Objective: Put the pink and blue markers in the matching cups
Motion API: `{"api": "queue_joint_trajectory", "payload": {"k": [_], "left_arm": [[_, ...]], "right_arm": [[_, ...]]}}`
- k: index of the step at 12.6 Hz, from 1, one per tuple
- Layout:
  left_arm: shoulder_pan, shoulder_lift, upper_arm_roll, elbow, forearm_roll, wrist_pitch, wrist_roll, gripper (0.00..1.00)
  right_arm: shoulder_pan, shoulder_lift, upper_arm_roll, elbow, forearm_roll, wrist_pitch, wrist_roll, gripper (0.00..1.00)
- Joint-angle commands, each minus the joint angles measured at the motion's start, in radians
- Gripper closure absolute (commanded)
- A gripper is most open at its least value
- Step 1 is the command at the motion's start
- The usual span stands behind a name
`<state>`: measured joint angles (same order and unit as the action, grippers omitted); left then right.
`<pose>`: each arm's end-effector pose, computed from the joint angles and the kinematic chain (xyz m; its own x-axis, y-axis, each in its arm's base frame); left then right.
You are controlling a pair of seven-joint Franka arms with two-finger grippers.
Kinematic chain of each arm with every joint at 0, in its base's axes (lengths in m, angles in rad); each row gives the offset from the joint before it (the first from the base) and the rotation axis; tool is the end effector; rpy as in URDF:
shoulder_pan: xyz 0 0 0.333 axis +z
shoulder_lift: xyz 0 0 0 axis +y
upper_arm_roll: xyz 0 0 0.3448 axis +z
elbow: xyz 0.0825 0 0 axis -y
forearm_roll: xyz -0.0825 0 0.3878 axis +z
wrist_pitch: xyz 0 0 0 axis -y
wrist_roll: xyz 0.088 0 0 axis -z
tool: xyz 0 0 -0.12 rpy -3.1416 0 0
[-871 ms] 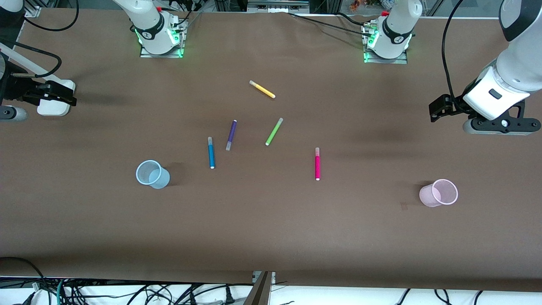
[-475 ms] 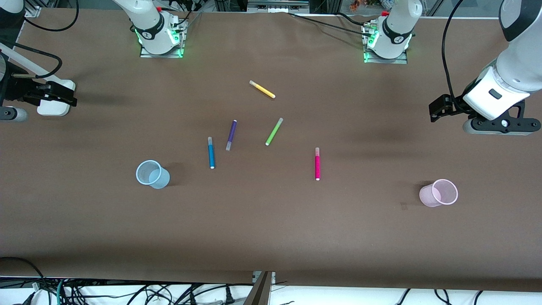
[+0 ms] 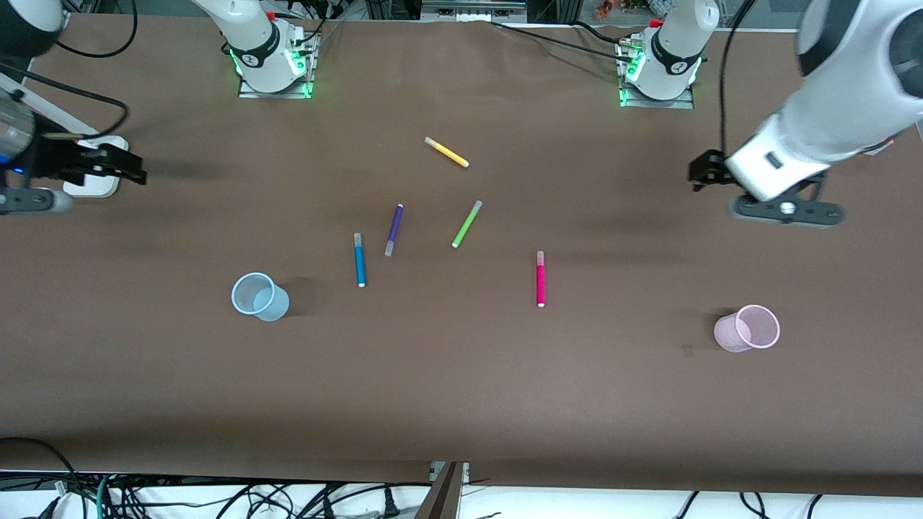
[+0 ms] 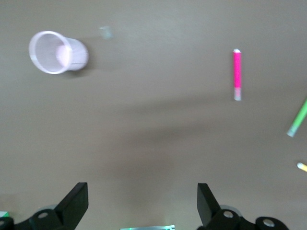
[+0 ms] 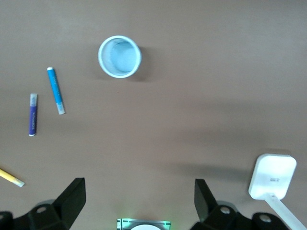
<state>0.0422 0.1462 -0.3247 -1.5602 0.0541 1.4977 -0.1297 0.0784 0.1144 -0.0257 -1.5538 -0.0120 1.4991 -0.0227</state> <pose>0.5689 -0.1450 0.5598 0.9690 -0.1488 -0.1971 -0.1583 -0.9868 -0.0329 0.5811 0.0300 0.5775 0.9830 0.0734 -0.1685 0.0763 -0.9970 0.0111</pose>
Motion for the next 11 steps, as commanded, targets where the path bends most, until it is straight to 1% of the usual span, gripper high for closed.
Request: {"api": "queue_joint_trajectory", "payload": {"k": [1,2,3,4,6,9,11], "left_arm": [[-0.001,0.09,-0.055,0.013,-0.025,0.013,-0.068,0.0],[-0.013,0.114,-0.092,-0.012,-0.025,0.045,-0.112,0.0],[-0.03,0.137,-0.129,-0.045,-0.023,0.108,-0.179,0.0],[-0.06,0.162,-0.148,-0.09,-0.022,0.174,-0.232,0.0],[-0.125,0.19,-0.148,-0.186,-0.022,0.35,-0.272,0.0],[-0.156,0.292,-0.148,-0.319,0.01,0.649,-0.318,0.0],[-0.159,0.363,-0.148,-0.333,0.12,0.769,-0.326,0.0]], "right_arm": [[0.07,0.074,0.001,0.029,0.003,0.024,0.0,0.0],[0.098,0.102,0.004,0.029,0.003,0.029,0.0,0.0],[0.121,0.143,0.007,0.031,0.003,0.03,0.0,0.0],[0.157,0.183,0.007,0.035,0.001,0.039,0.001,0.0],[0.213,0.249,0.007,0.04,0.003,0.099,0.01,0.0],[0.245,0.344,0.007,0.027,0.066,0.21,0.009,0.0],[0.28,0.402,0.007,0.021,0.073,0.269,0.033,0.0]]}}
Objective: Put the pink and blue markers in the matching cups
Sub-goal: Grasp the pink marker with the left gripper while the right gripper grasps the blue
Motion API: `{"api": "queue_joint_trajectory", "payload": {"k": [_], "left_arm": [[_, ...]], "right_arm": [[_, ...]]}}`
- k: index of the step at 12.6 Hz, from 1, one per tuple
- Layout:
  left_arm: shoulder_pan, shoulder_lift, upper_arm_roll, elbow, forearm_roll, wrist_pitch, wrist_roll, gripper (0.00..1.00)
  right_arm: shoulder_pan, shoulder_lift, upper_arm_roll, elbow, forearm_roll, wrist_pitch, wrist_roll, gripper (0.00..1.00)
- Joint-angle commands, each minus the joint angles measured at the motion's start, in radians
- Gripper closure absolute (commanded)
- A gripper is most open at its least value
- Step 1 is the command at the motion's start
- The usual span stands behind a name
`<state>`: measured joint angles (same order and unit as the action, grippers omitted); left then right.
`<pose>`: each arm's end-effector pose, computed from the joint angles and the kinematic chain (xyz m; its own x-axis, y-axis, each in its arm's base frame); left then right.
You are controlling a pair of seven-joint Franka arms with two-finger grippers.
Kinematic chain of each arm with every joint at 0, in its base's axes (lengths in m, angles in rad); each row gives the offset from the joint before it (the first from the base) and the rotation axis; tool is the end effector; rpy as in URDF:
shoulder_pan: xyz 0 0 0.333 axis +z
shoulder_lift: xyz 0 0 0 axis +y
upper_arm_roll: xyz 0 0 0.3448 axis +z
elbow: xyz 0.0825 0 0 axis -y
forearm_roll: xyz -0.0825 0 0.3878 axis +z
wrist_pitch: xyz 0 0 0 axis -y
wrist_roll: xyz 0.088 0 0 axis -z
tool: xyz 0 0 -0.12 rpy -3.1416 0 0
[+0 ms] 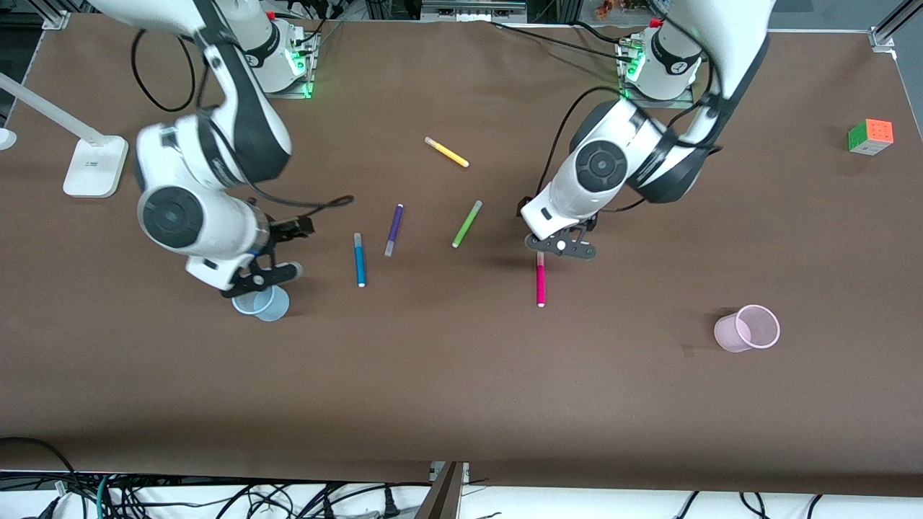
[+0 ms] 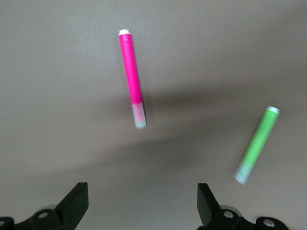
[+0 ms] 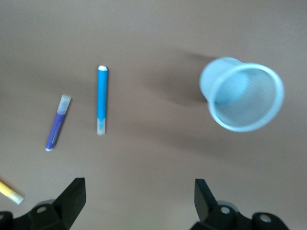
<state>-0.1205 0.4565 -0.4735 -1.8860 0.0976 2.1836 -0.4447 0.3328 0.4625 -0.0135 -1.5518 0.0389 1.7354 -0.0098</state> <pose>0.5363 -0.3346 0.2906 0.9722 -0.1813 -0.1480 -0.1722 -0.9824 0.0721 0.6297 0.2137 0.3734 0.9119 0.3048 -0.2750 0.3082 -0.9508 -0.0318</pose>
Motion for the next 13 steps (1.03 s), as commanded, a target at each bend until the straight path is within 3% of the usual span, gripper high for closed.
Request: {"api": "queue_joint_trajectory", "payload": {"k": [1,6,13], "left_arm": [[0.004,0.088,0.003,-0.007,0.124,0.128,-0.025,0.0],[0.016,0.18,0.021,0.002,0.269,0.228,-0.043,0.0],[0.015,0.231,0.026,0.007,0.31,0.283,-0.045,0.56]], "right_arm": [[0.041,0.074,-0.005,0.003,0.024,0.068,0.045,0.0],[0.106,0.094,0.003,-0.169,0.024,0.304,0.149,0.0],[0.141,0.094,0.017,-0.373,0.024,0.559,0.28,0.03]]}}
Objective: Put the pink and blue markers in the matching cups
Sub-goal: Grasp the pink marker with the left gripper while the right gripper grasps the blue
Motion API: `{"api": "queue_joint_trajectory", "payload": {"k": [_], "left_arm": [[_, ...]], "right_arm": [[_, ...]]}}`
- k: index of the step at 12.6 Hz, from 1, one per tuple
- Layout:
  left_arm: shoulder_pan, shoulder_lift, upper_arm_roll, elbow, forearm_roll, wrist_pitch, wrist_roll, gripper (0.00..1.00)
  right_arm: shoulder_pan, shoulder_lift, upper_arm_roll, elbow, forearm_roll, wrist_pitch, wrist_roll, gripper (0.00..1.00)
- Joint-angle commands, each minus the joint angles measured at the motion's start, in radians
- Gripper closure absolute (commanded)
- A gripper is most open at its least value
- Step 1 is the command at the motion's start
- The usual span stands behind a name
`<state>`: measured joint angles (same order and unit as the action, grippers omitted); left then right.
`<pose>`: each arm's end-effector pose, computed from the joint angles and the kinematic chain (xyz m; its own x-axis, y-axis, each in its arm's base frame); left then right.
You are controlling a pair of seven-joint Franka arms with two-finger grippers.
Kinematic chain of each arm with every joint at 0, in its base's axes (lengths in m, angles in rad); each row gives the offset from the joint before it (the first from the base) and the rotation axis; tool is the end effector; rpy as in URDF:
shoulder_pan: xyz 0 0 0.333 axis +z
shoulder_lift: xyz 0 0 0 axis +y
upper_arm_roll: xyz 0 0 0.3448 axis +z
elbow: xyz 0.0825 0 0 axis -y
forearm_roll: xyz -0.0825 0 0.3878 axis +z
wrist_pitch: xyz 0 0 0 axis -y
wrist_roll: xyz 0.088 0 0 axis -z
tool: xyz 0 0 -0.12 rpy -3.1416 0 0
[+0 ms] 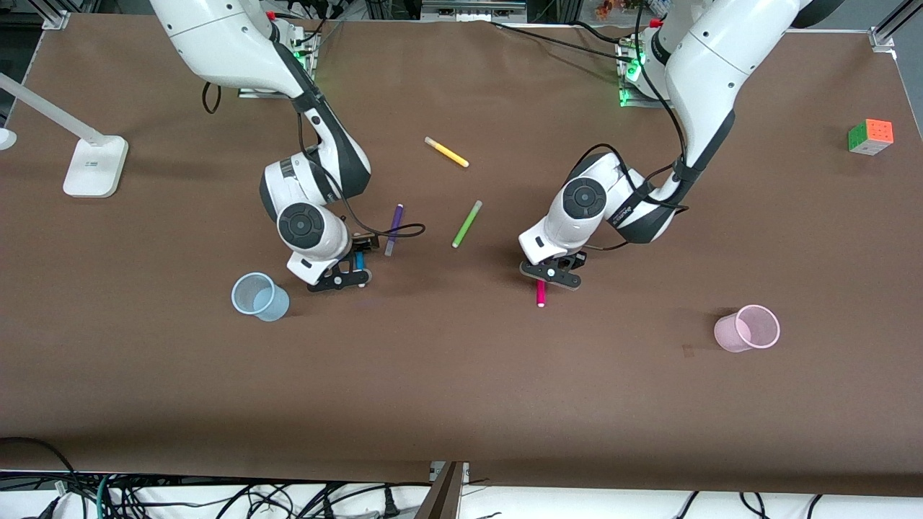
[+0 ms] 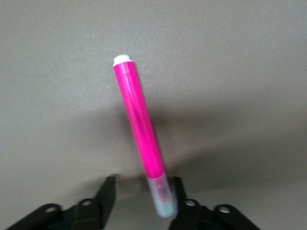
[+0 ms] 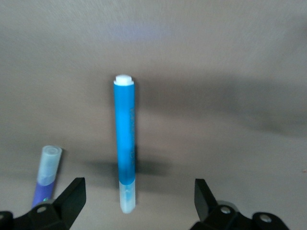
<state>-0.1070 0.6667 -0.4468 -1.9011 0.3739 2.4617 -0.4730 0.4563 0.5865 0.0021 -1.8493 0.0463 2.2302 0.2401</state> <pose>0.5550 -0.3244 0.1803 0.9561 -0.2917 -0.0276 -0.2908 -0.9562 0.0345 0.5691 0.2829 0.1975 0.9620 0.1790 -0.2062 0.1867 -0.9822 0.0184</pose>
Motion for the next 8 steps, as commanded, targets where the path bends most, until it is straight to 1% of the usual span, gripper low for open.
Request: {"api": "queue_joint_trajectory", "payload": {"k": [1,2,3,4,6,7,8], "left_arm": [[0.0,0.02,-0.001,0.022,0.033,0.005,-0.016,0.69],[0.001,0.019,-0.003,0.022,0.034,0.003,-0.015,0.83],[0.004,0.017,-0.003,0.022,0.034,0.002,-0.012,0.93],[0.006,0.014,-0.003,0.022,0.034,-0.003,-0.006,1.0],[0.01,0.002,-0.001,0.022,0.034,-0.012,-0.001,1.0],[0.01,-0.019,0.0,0.023,0.034,-0.039,0.022,1.0],[0.021,-0.042,0.0,0.043,0.034,-0.105,0.057,1.0]], "right_arm": [[0.019,-0.03,0.001,-0.093,0.017,0.089,0.036,0.14],[0.019,-0.031,0.003,-0.096,0.017,0.092,0.036,0.37],[0.019,-0.031,0.004,-0.096,0.017,0.092,0.039,0.7],[0.019,-0.033,0.016,-0.096,0.017,0.092,0.06,0.76],[0.019,-0.033,0.019,-0.094,0.017,0.092,0.065,0.95],[0.019,-0.033,0.019,-0.093,0.017,0.092,0.065,1.0],[0.019,-0.033,0.021,-0.088,0.017,0.091,0.065,1.0]]}}
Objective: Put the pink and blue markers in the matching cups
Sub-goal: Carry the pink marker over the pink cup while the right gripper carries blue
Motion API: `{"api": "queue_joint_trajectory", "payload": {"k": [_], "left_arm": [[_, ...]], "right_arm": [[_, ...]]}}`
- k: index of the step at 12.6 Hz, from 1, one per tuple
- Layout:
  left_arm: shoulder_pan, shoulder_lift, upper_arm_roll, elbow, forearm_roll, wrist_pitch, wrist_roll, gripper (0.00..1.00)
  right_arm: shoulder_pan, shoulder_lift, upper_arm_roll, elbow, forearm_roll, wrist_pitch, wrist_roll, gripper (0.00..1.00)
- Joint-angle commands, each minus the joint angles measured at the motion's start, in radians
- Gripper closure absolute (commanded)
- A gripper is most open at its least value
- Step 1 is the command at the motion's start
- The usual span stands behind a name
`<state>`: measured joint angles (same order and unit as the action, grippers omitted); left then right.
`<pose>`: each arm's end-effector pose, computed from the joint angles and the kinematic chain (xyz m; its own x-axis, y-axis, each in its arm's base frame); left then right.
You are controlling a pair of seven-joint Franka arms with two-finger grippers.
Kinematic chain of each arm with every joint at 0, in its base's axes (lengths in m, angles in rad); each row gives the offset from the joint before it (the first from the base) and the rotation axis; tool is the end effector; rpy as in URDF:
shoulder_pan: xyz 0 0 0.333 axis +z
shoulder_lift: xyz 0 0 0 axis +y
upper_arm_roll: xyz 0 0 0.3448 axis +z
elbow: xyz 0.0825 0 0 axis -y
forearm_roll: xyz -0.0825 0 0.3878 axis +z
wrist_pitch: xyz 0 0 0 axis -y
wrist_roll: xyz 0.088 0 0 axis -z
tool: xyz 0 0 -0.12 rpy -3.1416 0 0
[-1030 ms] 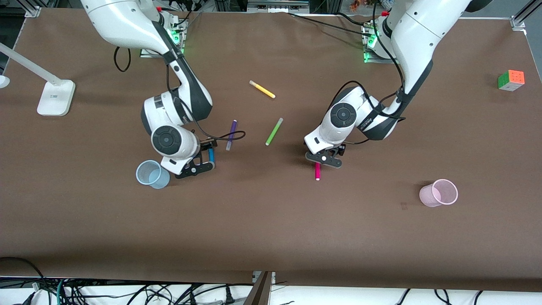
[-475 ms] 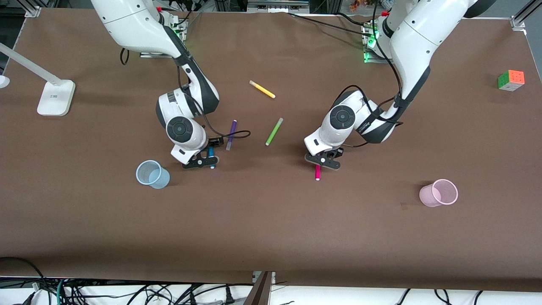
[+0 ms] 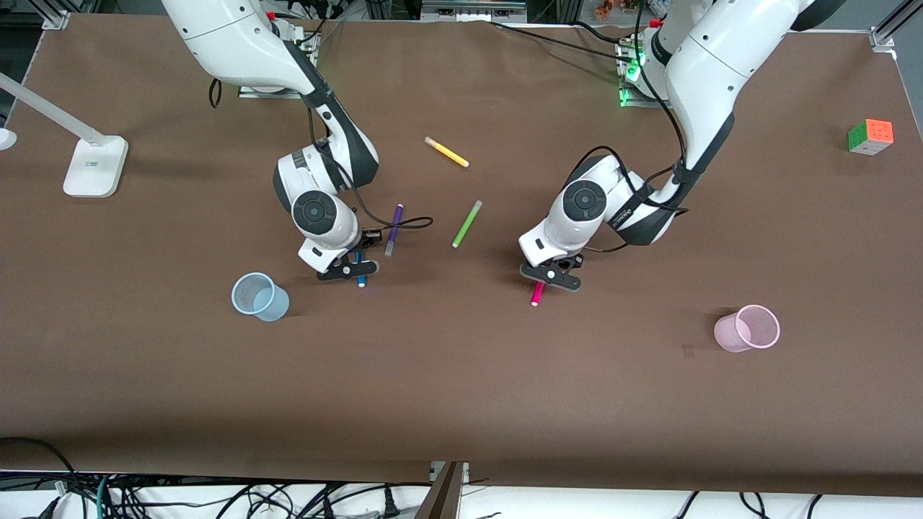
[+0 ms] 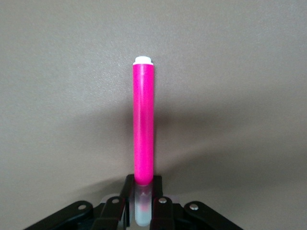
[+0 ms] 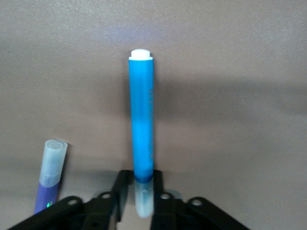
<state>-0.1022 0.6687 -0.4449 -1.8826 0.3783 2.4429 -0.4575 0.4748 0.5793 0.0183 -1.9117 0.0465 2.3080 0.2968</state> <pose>0.5624 -0.3206 0.1839 0.9537 -0.2996 -0.0271 -0.2989 -0.9539 0.0263 0.5483 0.2958 0.1838 0.9703 0.1548 -0.1858 0.1607 -0.9869 0.0169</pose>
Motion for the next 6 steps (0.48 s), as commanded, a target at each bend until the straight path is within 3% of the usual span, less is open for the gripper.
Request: {"api": "queue_joint_trajectory", "payload": {"k": [1,4,6], "left_arm": [[0.032,-0.058,-0.005,0.069,0.03,-0.195,0.104,1.0],[0.041,-0.063,-0.002,0.244,0.028,-0.498,0.291,1.0],[0.062,-0.063,0.008,0.35,0.03,-0.635,0.412,1.0]], "right_arm": [[0.001,-0.029,0.005,-0.024,0.015,0.014,0.005,1.0],[-0.001,-0.079,-0.003,0.02,0.01,-0.021,-0.07,1.0],[-0.008,-0.11,-0.02,0.124,-0.014,-0.17,-0.102,1.0]]}}
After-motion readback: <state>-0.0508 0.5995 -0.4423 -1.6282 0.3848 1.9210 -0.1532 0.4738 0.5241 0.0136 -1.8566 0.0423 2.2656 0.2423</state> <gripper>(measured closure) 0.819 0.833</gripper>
